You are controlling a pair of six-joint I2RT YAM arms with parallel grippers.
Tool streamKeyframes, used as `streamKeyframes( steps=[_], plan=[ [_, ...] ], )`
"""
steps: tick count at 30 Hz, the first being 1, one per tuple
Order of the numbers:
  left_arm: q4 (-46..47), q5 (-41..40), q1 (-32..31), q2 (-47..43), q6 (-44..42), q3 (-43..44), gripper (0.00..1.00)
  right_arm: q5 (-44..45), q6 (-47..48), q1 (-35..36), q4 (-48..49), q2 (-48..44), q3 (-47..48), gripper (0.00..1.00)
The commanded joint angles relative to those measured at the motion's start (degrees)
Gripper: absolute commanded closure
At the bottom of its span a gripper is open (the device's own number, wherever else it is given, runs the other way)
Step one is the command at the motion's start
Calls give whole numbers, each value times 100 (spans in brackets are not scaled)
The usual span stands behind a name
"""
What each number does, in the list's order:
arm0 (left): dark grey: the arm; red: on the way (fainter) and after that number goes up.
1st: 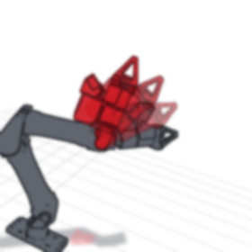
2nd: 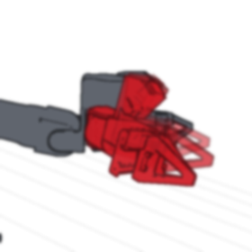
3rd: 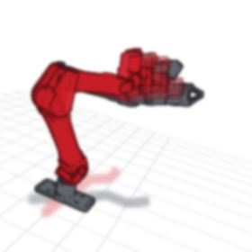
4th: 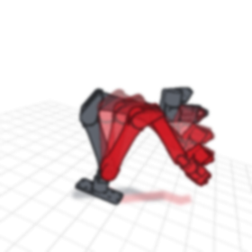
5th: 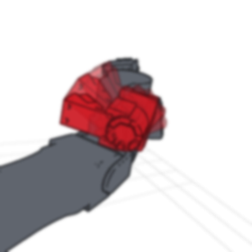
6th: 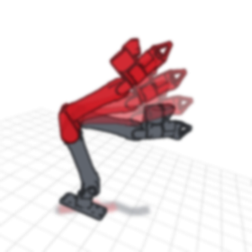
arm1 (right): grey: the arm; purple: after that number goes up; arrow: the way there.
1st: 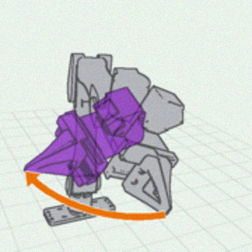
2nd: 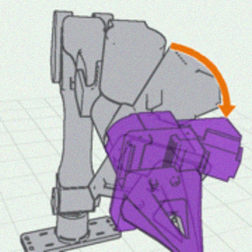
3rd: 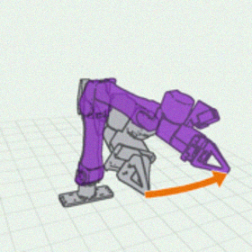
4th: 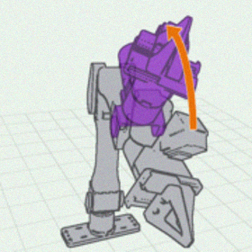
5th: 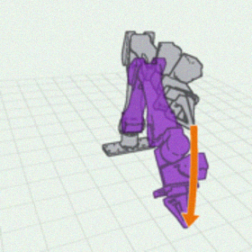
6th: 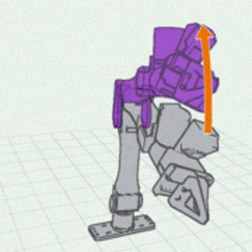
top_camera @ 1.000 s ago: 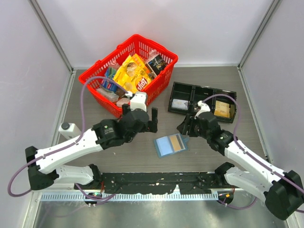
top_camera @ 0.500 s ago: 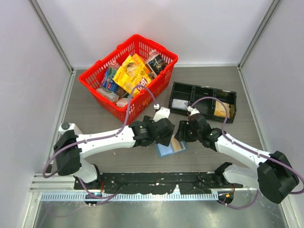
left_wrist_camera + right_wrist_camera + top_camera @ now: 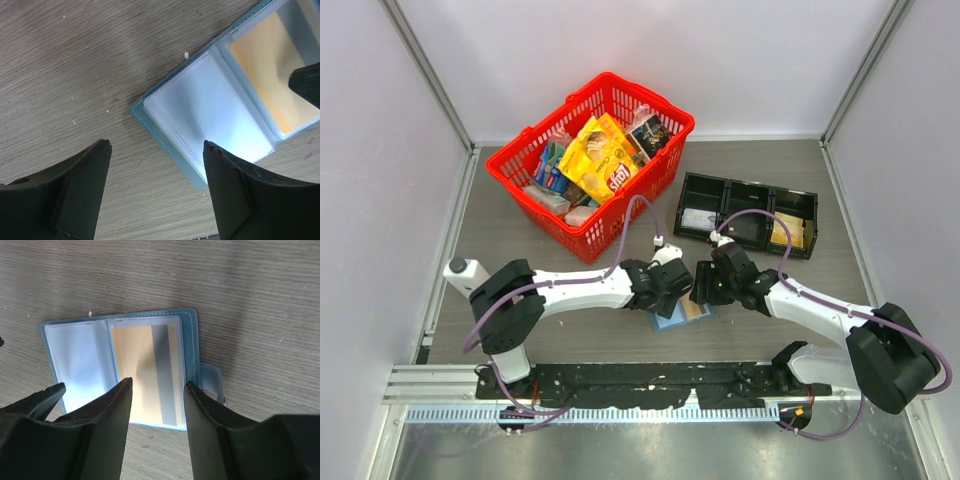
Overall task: Take the credit cards out of the card holder
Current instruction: Remove the credit card from the card holder.
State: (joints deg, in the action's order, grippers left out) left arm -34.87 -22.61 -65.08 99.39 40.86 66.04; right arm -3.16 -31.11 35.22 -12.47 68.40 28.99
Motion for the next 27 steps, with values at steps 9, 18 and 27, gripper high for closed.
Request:
streamKeyframes(
  steps=[9, 18, 27],
  plan=[
    [429, 749, 347, 414, 18, -188, 38, -387, 176, 37, 254, 59, -34, 63],
    [508, 925, 373, 432, -78, -197, 47, -879, 132, 37, 429, -213, 1, 69],
    [595, 960, 391, 335, -96, -258, 49, -1538, -53, 37, 737, -468, 10, 71]
  ],
)
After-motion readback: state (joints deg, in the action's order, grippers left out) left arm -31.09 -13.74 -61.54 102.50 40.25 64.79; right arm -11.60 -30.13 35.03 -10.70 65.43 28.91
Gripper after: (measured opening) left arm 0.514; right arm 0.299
